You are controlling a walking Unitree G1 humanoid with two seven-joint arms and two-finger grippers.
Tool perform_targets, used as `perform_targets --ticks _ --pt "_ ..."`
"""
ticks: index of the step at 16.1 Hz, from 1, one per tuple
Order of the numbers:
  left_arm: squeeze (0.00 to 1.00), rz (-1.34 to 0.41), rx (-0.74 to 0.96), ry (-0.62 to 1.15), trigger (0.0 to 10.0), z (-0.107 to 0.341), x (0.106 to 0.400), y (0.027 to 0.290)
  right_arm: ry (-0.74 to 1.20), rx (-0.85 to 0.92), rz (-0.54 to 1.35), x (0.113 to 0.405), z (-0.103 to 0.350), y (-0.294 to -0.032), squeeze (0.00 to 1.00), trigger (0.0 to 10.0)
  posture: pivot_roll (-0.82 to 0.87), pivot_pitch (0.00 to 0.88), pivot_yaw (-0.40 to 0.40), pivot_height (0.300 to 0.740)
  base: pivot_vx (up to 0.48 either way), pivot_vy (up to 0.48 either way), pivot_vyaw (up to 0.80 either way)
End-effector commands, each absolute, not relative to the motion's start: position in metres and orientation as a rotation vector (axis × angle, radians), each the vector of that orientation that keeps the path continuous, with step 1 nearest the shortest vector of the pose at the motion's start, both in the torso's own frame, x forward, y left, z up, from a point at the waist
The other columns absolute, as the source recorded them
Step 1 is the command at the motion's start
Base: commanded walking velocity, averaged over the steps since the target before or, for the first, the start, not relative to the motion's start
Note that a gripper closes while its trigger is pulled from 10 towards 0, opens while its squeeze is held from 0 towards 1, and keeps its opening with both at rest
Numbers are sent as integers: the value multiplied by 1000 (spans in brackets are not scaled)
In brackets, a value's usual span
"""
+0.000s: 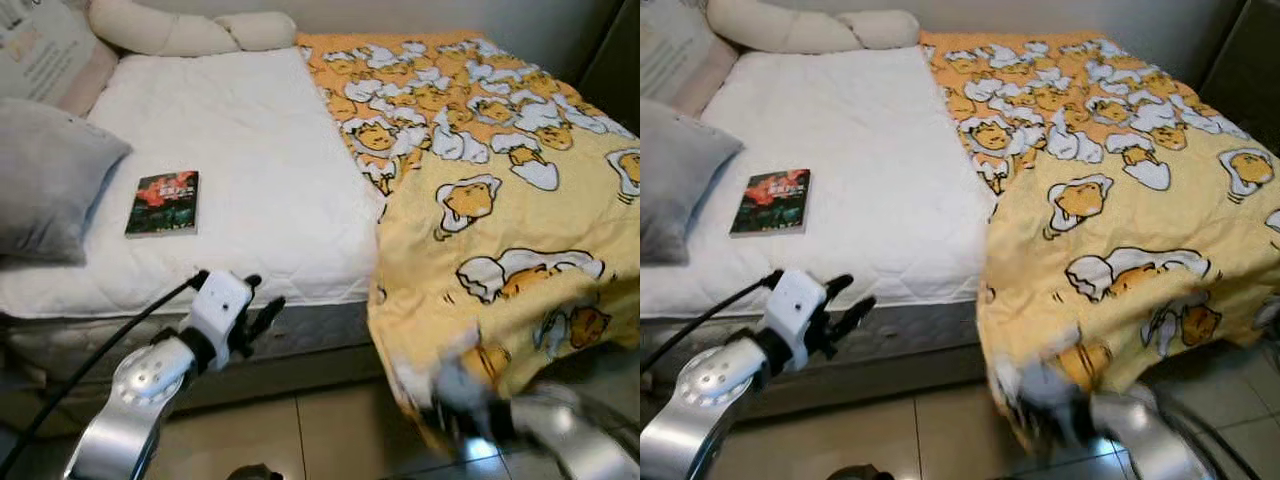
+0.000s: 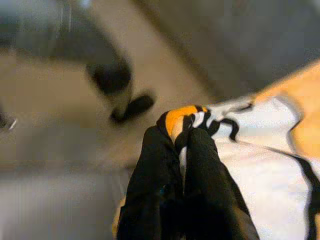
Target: Clean up the room
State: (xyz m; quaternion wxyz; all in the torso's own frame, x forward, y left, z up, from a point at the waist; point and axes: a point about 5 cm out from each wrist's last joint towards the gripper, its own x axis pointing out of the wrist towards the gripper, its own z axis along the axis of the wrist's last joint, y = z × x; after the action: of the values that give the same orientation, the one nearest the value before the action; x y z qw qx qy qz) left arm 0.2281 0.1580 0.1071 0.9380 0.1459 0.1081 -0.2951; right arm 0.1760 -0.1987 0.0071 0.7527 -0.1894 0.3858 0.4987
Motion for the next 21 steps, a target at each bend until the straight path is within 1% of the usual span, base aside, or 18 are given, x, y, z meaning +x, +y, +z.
perform_targets --ticks 1,2,4,5,6,7,10,17,19,20,21 --pt "0 -636 306 222 10000 110 225 153 856 -432 1129 170 2 -194 0 10000 61 0 6 740 0 0 0" --pt "0 -654 311 233 10000 109 221 152 942 -460 1118 156 -15 -198 0 10000 63 0 10 740 0 0 0" --pt "0 -672 319 247 10000 108 217 151 1029 -539 1066 138 -38 -204 0 10000 67 0 13 740 0 0 0" --pt "0 -681 327 254 10000 108 216 151 1031 -555 1022 135 -45 -204 0 10000 70 0 12 740 0 0 0" --pt "0 -693 331 258 10000 108 216 152 1023 -540 984 134 -49 -202 424 10000 70 0 12 740 0 0 0" --pt "0 -714 329 265 10000 108 216 151 1025 -529 977 134 -52 -200 1000 10000 68 0 14 740 0 0 0" --pt "0 -826 343 301 10000 106 212 147 1040 -539 972 132 -65 -191 1000 10000 62 0 15 740 0 0 0" --pt "0 -831 366 269 10000 110 230 148 1045 -589 887 133 -88 -180 1000 10000 45 0 21 740 0 0 0" --pt "0 -744 310 224 10000 113 240 149 924 -575 703 154 -83 -179 1000 10000 35 0 22 740 0 0 0" --pt "0 -587 211 178 10000 116 251 154 776 -497 507 183 -70 -175 1000 10000 29 0 20 740 0 0 0" --pt "0 -519 176 165 10000 117 255 157 729 -425 437 196 -62 -179 1000 10000 27 0 20 740 0 0 0"
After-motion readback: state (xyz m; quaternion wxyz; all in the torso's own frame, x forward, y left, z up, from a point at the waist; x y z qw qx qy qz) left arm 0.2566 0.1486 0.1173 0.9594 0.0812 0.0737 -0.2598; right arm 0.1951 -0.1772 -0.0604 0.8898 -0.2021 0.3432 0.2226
